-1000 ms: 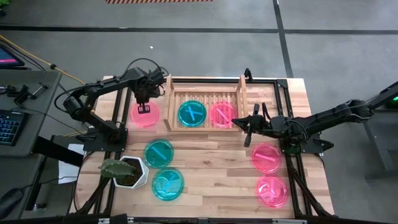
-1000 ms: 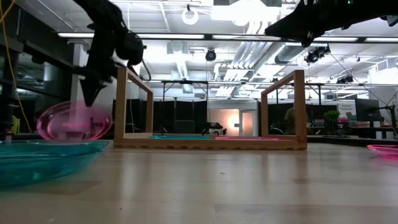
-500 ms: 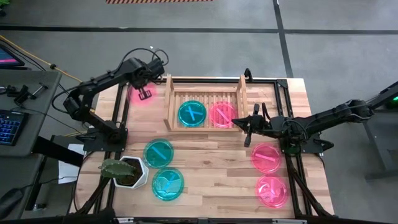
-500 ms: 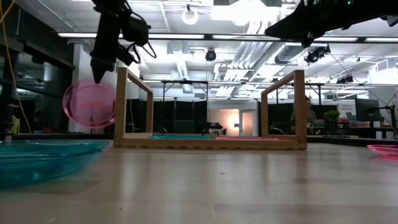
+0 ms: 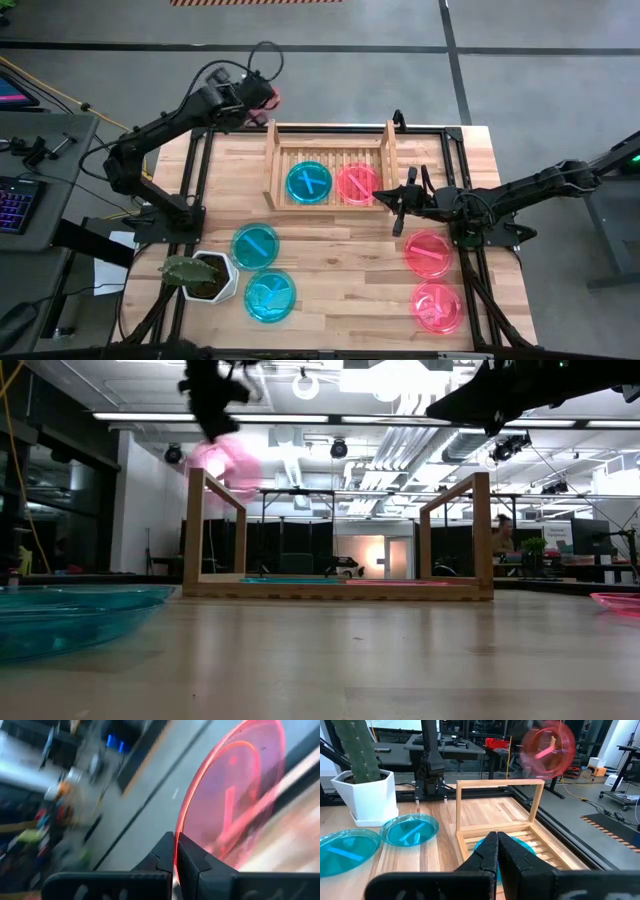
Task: Place and stack plates onto a shelf
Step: Stack the pink plate on top of the pink plate on the shelf
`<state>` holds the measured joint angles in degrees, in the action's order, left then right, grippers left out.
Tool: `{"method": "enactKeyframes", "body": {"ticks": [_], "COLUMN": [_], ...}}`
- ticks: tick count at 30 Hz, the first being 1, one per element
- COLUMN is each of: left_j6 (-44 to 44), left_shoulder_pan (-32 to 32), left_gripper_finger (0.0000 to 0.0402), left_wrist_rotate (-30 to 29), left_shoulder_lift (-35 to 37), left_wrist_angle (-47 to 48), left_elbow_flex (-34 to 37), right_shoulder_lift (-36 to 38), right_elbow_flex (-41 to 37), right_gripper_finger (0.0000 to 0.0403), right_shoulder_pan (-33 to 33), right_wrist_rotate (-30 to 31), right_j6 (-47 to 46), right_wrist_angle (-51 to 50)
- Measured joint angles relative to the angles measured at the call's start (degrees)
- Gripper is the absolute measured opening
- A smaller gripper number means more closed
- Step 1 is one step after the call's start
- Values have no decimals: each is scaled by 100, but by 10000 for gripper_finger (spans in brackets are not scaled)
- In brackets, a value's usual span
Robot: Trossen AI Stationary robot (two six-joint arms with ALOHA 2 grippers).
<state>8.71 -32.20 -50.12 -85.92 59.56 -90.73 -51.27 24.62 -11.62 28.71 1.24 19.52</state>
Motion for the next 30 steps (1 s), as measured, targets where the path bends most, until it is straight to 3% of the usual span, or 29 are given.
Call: {"method": "enactKeyframes", "body": {"ticks": [5, 9, 16, 20, 25, 30], "left_j6": [376, -8, -545, -840, -1251, -1554], "left_shoulder_pan": [518, 894, 1496, 1716, 1758, 1632], "left_gripper_finger": [0, 0, 0, 0, 0, 0], "left_wrist_rotate": [746, 1626, 2095, 2643, 3591, 3989], "left_shoulder_lift": [1, -190, -1319, -1966, -2347, -2419], "left_wrist_angle": [-1759, -2674, -2056, -2175, -2776, -2950], "left_elbow_flex": [-93, -116, -93, -86, -89, -90], "right_shoulder_lift": [0, 0, 2, 2, 2, 2], "right_elbow_flex": [0, 0, 0, 0, 0, -2], "right_gripper_finger": [0, 0, 0, 0, 0, 0], "right_shoulder_pan": [0, 0, 0, -2, -4, -4], "right_wrist_rotate": [0, 0, 2, 2, 0, 0], "right_j6": [21, 25, 165, 176, 176, 159], "right_wrist_angle": [1, 52, 263, 261, 259, 237]}}
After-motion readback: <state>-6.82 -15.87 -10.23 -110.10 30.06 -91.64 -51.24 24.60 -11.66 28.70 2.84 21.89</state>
